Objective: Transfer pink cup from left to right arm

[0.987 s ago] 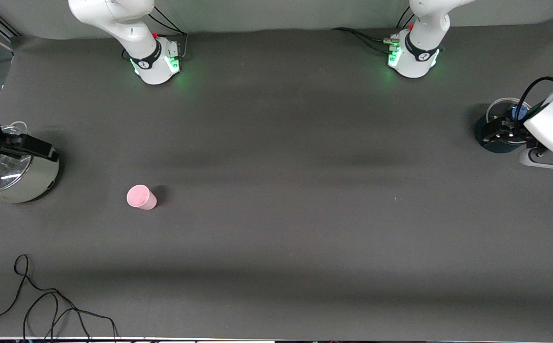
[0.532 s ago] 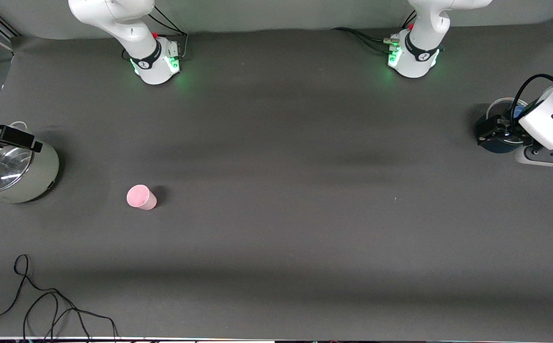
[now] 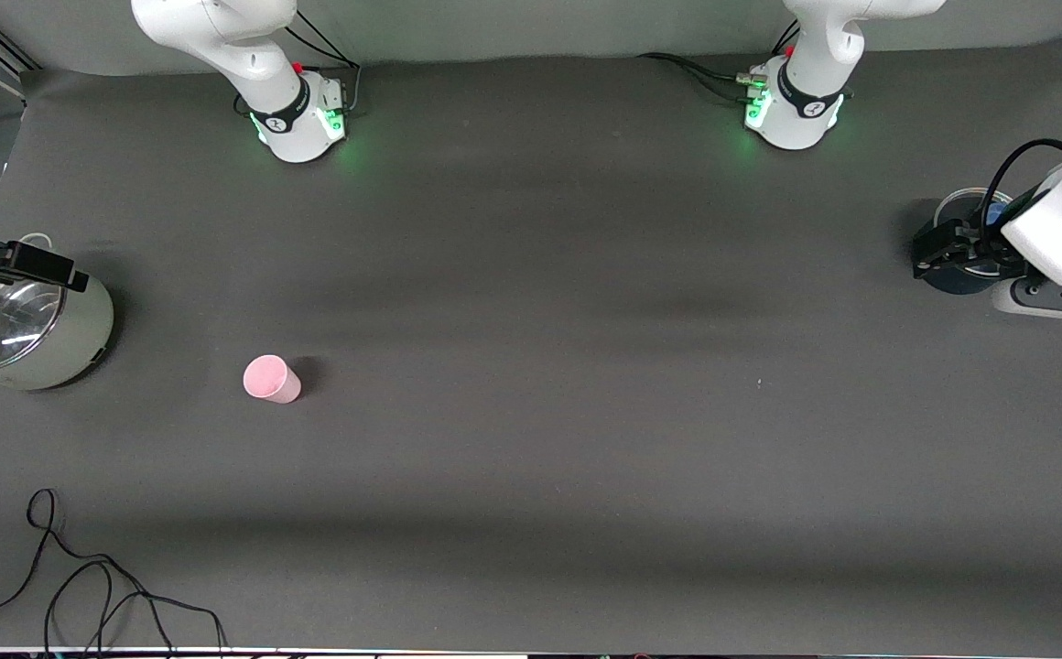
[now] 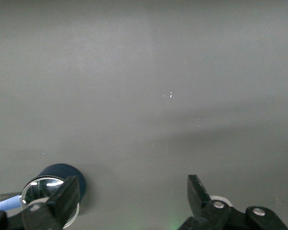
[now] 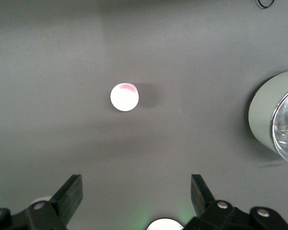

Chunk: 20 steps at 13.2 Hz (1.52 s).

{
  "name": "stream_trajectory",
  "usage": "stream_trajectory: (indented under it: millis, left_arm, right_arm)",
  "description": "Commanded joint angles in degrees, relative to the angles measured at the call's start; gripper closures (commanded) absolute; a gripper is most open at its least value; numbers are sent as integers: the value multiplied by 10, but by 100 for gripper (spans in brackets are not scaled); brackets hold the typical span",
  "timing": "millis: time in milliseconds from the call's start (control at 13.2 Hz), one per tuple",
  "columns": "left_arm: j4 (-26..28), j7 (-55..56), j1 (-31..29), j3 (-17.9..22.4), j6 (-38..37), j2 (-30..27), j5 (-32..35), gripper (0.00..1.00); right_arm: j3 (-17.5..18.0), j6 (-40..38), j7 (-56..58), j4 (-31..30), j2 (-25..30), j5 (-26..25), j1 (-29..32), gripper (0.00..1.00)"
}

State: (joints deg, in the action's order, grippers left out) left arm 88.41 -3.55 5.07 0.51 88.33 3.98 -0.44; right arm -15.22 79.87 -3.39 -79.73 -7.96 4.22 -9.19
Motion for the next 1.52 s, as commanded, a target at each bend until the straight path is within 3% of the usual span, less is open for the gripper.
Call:
stream_trajectory:
  millis: [0,152,380,608,759,911,1443]
  left_arm:
    - [9,-1,-4,2,6,-11,-14,0]
    - [9,-3,-4,0,8,-9,-14,0]
    - [9,-3,-4,0,8,-8,-14,0]
    - [9,-3,-2,1,7,-8,-13,0]
    - [9,-3,-2,1,4,-8,-10,0]
    - [10,-3,-4,1,0,-8,-5,0]
    - [11,-3,-4,2,1,-7,-6,0]
  right_arm:
    - [-2,-12,14,3,1,-10,-5,0]
    - [3,-9,16,-2,7,-10,2,0]
    - [22,45,36,-100,77,-10,30,0]
    - [94,52,33,-126,115,-13,87,0]
    - [130,52,-3,-124,124,-52,101,0]
    - [130,52,-39,-123,124,-50,100,0]
    - [130,56,1,-126,123,-40,101,0]
